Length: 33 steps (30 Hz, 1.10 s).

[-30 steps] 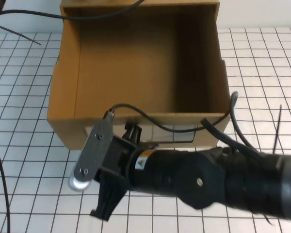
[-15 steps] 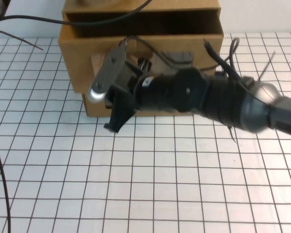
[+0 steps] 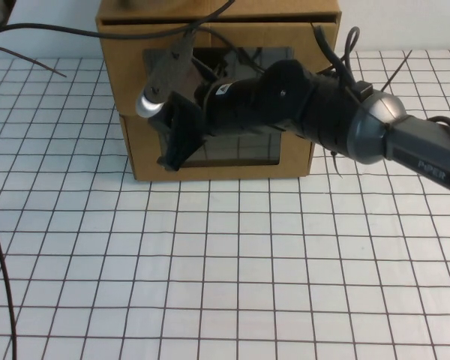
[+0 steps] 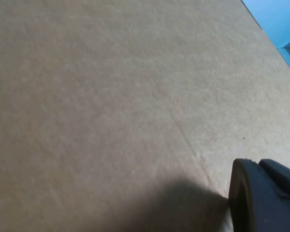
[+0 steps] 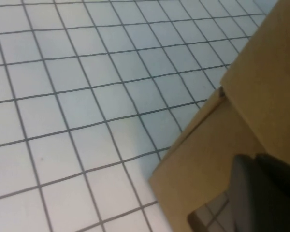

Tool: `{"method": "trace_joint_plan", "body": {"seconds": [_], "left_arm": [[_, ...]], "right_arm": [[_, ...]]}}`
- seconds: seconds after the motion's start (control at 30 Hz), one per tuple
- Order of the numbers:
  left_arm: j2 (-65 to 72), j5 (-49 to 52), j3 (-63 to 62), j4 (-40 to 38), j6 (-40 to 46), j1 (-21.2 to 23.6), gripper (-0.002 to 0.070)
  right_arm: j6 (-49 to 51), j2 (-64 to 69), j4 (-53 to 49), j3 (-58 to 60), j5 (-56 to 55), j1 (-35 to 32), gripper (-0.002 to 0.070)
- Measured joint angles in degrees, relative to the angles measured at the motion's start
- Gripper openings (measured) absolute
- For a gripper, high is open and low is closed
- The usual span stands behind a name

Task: Close the shoe box
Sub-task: Close the shoe box with your right arm

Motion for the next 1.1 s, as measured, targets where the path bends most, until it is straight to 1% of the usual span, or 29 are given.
{"method": "trace_joint_plan", "body": {"seconds": [0.3,0.4,0.6,0.93,1.03,1.1], "left_arm": [[-0.1,3.4,-0.1,-2.6,2.4,0.7,-0.0006],[-0.9,4.7,-0.1,-2.7,2.4,0.7,-0.0006],[-2.0,4.4,-0.1,-2.7,2.4,0.7,-0.0006],[-3.7,4.4,-0.1,-4.3,3.6,0.7,-0.0006],[-6.4,5.0,-0.1,-3.6,4.3,0.8,-0.0006],[-9.1,6.5,-0.1,-1.7,4.8,0.9,-0.0006]], "right_arm": [[0.0,-3.3,-1.6,0.0,4.1,-1.0,-0.0013],[0.3,-4.2,-1.4,-0.1,3.0,-2.8,-0.0013],[0.5,-4.3,2.4,-0.1,1.4,-7.5,-0.0013],[-2.8,-9.3,2.9,-0.1,13.5,-8.2,-0.0013],[-2.3,-13.7,2.7,-0.1,16.9,-7.9,-0.0013],[0.2,-17.4,1.5,-0.2,18.4,-7.9,-0.0013]]}}
